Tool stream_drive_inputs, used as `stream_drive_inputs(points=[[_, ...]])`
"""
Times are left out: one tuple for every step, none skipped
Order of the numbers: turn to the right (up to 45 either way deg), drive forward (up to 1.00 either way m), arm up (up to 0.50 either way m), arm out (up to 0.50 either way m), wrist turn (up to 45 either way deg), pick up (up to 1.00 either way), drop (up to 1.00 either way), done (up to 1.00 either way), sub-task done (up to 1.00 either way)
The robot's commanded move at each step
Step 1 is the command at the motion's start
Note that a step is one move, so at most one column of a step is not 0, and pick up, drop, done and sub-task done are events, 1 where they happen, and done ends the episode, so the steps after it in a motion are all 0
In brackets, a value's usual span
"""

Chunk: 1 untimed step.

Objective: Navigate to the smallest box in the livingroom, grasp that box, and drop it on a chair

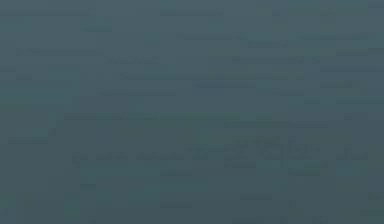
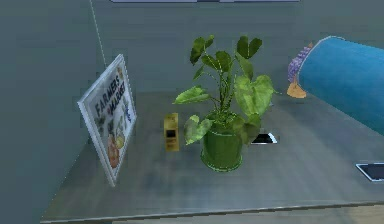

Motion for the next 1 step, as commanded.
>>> stream_drive_inputs(points=[[0.0, 0.00, 0.50, 0.00, 0.0, 0.00, 0.00, 0.00, 0.00]])
